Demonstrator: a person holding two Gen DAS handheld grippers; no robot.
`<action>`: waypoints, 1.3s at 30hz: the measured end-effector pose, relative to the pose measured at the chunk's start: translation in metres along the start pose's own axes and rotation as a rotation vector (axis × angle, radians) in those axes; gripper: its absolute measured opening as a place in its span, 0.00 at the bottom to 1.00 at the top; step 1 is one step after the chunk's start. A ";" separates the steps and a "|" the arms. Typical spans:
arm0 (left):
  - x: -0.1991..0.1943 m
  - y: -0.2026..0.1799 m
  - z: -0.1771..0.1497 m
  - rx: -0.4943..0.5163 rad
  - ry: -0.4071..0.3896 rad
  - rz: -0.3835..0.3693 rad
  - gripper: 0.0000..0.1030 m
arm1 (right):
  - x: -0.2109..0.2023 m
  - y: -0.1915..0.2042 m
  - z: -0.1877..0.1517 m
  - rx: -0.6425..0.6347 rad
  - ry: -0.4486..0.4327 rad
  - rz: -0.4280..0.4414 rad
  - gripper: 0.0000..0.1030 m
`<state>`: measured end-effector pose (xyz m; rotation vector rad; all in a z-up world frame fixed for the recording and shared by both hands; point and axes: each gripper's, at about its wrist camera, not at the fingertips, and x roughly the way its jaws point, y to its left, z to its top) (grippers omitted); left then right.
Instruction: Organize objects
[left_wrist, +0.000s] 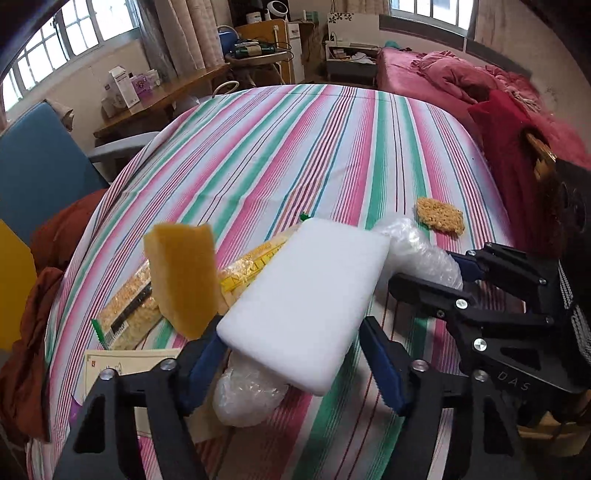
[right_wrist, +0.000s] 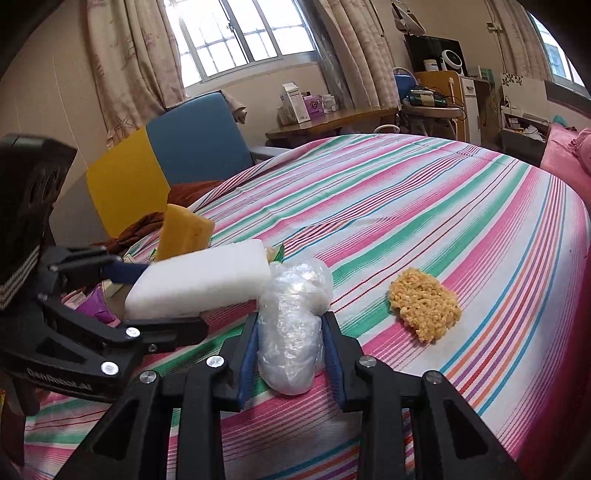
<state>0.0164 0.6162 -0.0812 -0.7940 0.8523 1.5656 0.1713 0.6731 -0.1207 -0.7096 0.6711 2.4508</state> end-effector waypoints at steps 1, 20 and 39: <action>0.000 -0.001 -0.003 -0.004 -0.001 0.001 0.65 | 0.000 0.000 0.000 -0.001 0.000 0.000 0.31; -0.054 -0.029 -0.086 -0.211 -0.109 0.012 0.48 | -0.007 0.004 -0.003 -0.028 0.021 0.002 0.29; -0.072 -0.028 -0.146 -0.393 -0.115 0.039 0.61 | -0.053 0.042 -0.001 -0.093 0.055 0.038 0.29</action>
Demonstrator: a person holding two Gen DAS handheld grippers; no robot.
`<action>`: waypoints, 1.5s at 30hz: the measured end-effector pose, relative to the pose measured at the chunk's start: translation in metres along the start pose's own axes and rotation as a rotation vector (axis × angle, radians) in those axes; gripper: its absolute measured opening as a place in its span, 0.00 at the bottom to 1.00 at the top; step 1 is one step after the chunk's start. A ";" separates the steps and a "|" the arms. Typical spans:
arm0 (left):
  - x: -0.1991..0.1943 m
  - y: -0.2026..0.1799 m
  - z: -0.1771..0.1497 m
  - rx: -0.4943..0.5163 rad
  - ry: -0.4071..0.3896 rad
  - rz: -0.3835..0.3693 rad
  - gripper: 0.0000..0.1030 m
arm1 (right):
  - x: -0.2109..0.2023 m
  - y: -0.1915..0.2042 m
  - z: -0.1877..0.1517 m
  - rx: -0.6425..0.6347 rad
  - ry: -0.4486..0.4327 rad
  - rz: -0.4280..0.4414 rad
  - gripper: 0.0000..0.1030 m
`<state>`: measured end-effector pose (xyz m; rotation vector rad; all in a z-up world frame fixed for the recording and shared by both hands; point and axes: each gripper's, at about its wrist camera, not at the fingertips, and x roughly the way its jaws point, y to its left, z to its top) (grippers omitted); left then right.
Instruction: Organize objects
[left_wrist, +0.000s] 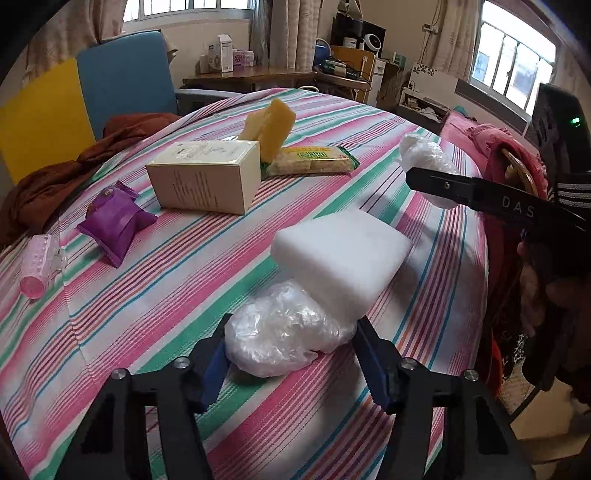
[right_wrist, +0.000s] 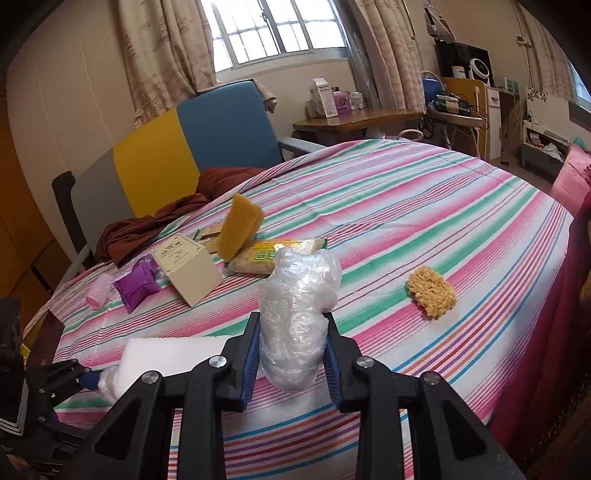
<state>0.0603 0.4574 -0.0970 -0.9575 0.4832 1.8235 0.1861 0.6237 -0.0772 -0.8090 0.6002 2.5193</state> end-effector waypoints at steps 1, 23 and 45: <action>-0.002 0.001 -0.001 -0.017 -0.006 -0.016 0.60 | -0.003 0.002 0.002 -0.005 -0.003 0.004 0.29; -0.167 0.100 -0.123 -0.470 -0.311 0.148 0.60 | -0.024 0.202 -0.026 -0.311 0.069 0.343 0.29; -0.277 0.218 -0.266 -0.785 -0.353 0.513 0.60 | -0.030 0.420 -0.114 -0.579 0.259 0.629 0.31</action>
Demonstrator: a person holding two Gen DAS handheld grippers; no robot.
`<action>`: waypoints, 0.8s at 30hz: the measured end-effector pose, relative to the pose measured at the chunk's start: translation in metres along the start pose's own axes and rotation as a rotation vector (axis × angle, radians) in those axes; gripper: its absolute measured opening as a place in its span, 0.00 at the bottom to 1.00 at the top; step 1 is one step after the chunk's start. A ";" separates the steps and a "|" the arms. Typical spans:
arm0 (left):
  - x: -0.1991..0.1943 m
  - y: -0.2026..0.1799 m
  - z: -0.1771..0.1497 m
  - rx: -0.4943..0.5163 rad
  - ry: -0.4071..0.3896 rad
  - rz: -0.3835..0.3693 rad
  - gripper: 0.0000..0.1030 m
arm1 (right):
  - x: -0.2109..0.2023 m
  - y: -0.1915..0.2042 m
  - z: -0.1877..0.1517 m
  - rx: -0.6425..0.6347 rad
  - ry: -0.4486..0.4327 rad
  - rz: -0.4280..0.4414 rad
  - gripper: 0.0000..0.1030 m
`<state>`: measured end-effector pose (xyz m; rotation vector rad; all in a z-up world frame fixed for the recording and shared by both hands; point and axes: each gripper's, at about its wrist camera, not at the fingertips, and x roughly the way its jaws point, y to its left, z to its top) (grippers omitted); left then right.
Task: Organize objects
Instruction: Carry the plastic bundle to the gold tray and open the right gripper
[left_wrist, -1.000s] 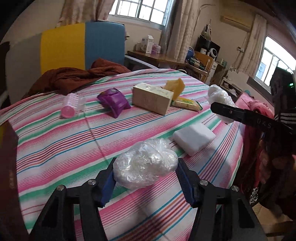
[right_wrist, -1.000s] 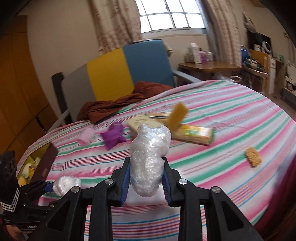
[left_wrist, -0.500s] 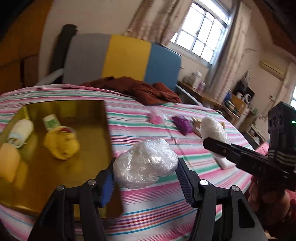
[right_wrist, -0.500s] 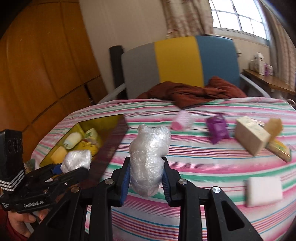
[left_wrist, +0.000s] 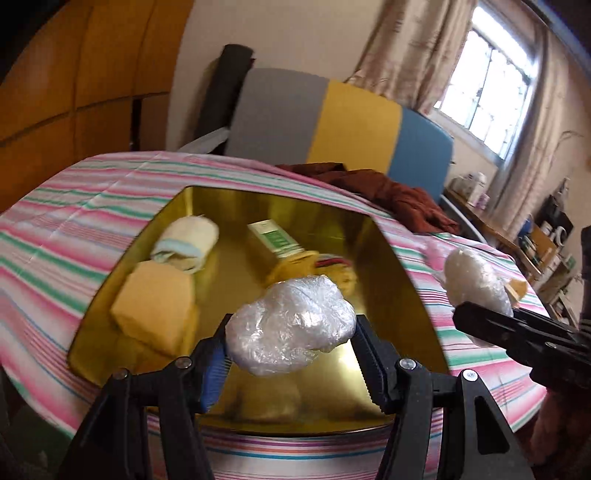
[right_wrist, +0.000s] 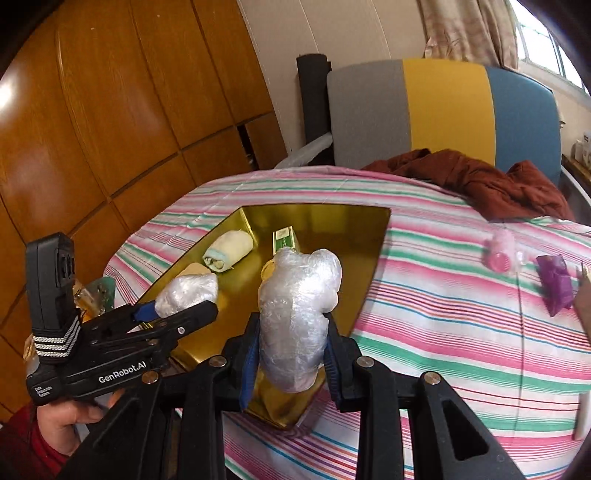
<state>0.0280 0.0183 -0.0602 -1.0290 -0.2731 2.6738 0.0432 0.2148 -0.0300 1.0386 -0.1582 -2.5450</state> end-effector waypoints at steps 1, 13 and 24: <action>0.001 0.004 0.000 -0.012 0.004 -0.005 0.60 | 0.006 0.002 -0.001 0.002 0.020 -0.004 0.31; 0.004 0.015 0.002 -0.041 0.003 0.034 0.73 | -0.011 -0.001 -0.007 0.025 0.016 -0.003 0.42; -0.010 0.021 0.008 -0.113 -0.059 0.145 1.00 | -0.046 -0.028 -0.014 0.051 -0.044 -0.082 0.42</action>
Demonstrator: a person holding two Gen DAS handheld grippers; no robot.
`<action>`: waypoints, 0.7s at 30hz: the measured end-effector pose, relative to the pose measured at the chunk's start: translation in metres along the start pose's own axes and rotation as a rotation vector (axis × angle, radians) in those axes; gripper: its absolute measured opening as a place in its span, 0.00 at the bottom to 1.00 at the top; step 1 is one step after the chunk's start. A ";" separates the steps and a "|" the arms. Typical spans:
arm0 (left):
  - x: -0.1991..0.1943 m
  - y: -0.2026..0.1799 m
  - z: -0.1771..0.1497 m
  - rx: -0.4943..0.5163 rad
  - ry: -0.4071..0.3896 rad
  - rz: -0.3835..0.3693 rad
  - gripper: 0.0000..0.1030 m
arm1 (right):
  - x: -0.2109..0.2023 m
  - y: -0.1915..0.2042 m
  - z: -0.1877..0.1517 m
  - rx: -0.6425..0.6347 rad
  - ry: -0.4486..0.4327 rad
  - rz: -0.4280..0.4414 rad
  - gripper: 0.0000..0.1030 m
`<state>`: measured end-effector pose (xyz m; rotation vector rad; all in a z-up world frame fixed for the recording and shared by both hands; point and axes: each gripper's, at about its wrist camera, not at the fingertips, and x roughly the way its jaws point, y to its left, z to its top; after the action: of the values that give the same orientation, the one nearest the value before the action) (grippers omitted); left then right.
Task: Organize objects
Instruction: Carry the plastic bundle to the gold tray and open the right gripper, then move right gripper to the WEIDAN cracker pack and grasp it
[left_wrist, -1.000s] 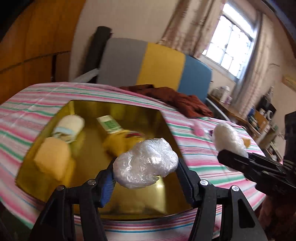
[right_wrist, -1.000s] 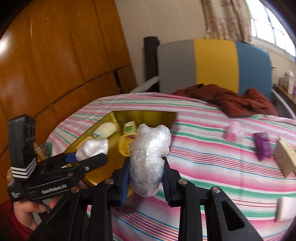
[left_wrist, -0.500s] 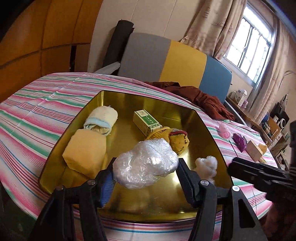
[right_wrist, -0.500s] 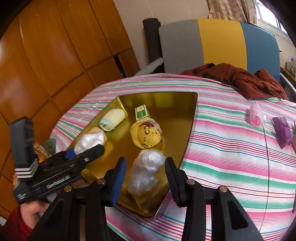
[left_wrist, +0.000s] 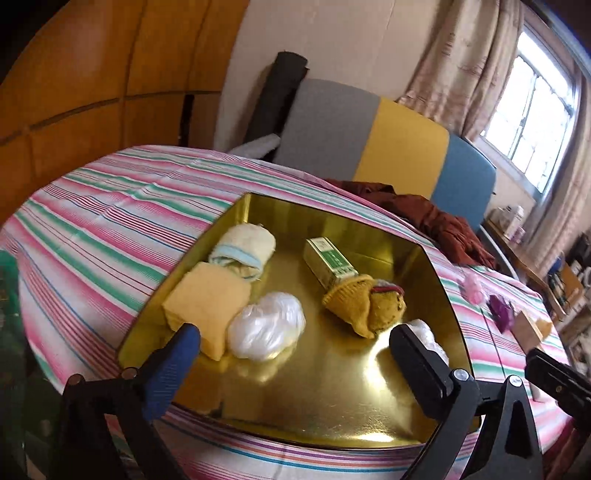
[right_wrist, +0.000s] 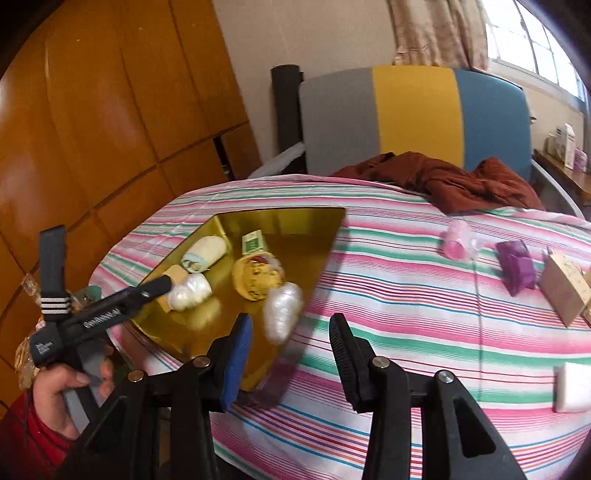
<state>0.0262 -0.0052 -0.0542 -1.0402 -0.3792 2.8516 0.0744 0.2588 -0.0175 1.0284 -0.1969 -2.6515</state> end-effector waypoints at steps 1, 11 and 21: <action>-0.002 -0.001 0.000 0.001 -0.008 0.008 1.00 | -0.001 -0.005 -0.001 0.017 0.002 -0.005 0.42; -0.026 -0.036 -0.002 0.079 -0.084 -0.019 1.00 | -0.014 -0.035 -0.013 0.042 -0.007 -0.061 0.42; -0.039 -0.105 -0.017 0.221 -0.063 -0.180 1.00 | -0.042 -0.105 -0.041 0.127 0.013 -0.179 0.42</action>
<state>0.0658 0.0937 -0.0152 -0.8329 -0.1486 2.6949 0.1087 0.3704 -0.0451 1.1525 -0.2867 -2.8225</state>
